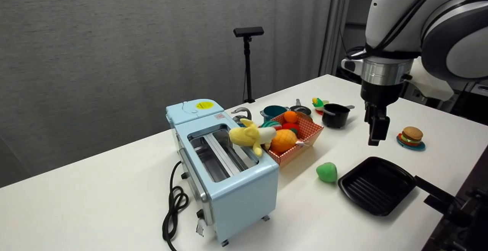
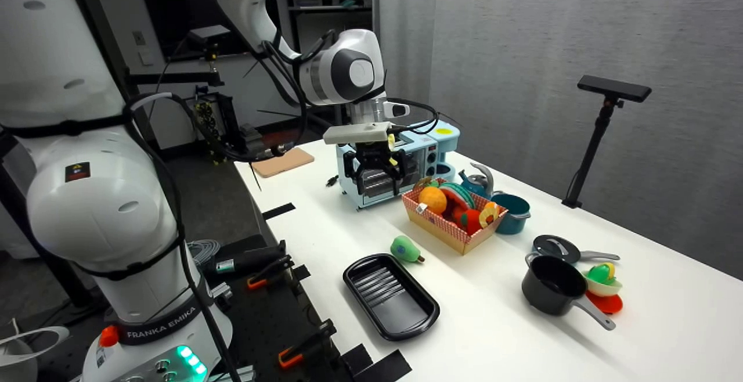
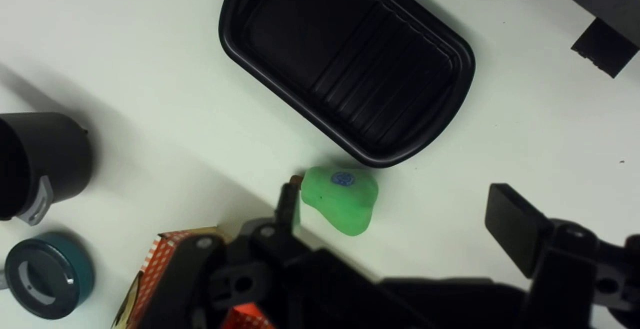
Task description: Put the banana plush toy in the box
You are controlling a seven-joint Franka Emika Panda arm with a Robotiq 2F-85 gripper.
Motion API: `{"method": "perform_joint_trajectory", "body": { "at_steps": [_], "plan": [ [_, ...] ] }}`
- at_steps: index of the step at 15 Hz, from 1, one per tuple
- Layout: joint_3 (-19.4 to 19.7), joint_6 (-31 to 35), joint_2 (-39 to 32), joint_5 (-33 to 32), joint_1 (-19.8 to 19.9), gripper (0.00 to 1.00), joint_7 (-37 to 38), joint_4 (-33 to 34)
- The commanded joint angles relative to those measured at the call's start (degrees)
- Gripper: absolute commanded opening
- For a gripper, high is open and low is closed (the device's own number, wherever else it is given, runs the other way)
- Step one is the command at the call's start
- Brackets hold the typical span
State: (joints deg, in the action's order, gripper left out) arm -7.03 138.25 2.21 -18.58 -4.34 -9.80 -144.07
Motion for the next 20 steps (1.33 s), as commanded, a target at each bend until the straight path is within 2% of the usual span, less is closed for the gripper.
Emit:
{"method": "perform_joint_trajectory", "body": {
  "at_steps": [1, 7, 20],
  "plan": [
    [-0.57, -1.03, -2.87, 1.09, -1.55, 1.0, 1.34, 2.75],
    [-2.21, -2.39, -6.77, 5.67, -3.72, 1.0, 1.11, 6.26],
    [-3.49, -4.82, -13.73, 3.96, -7.42, 1.0, 5.0, 16.39]
  ]
}}
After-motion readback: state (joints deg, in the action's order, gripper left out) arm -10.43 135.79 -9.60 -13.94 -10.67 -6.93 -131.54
